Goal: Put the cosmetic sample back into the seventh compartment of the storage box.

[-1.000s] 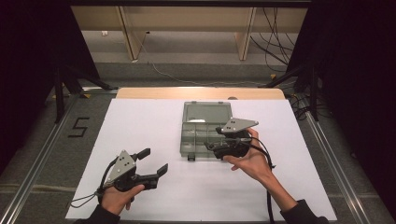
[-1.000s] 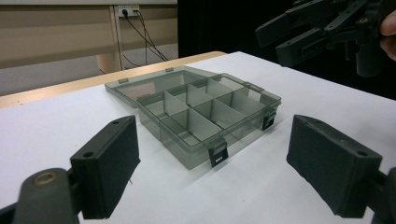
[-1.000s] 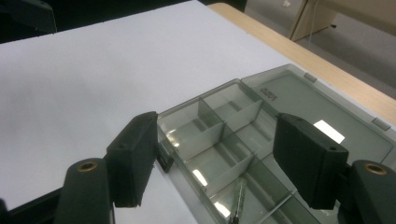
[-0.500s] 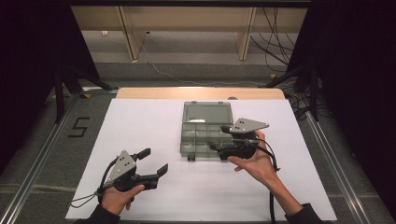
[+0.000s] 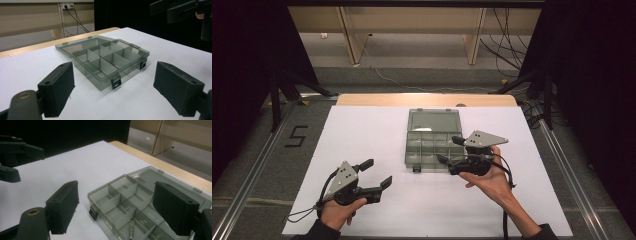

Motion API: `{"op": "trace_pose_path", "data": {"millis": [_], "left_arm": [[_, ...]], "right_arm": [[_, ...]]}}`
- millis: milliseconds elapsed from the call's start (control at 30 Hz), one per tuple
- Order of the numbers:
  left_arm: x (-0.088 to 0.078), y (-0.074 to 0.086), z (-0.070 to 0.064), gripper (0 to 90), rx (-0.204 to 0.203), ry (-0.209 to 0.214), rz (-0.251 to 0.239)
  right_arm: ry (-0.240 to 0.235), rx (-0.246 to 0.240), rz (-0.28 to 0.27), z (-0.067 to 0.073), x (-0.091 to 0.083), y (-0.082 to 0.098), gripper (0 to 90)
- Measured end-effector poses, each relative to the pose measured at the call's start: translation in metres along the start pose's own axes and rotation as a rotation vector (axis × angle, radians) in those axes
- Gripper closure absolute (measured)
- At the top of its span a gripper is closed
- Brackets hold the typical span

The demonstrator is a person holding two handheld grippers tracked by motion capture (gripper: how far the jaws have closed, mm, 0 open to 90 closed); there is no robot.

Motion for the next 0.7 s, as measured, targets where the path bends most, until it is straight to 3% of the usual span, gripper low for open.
{"op": "trace_pose_path", "data": {"millis": [33,700], "left_arm": [[0.001,0.0,0.0,15.9,-0.001,0.008,-0.007],[0.001,0.0,-0.001,15.9,-0.001,0.011,-0.007]], "right_arm": [[0.017,-0.003,-0.01,0.0,-0.004,0.001,22.0],[0.035,0.009,-0.071,0.01,-0.024,0.01,20.0]]}}
Point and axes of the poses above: each handheld gripper's, and its own axes: x roughly forward along the jaws, y roughly out of its underside, z roughly to its left, the point moved 7 cm from there along x, roughly forward along the jaws, and after that the axes turned 12 degrees about -x, right-handed, at the moved point
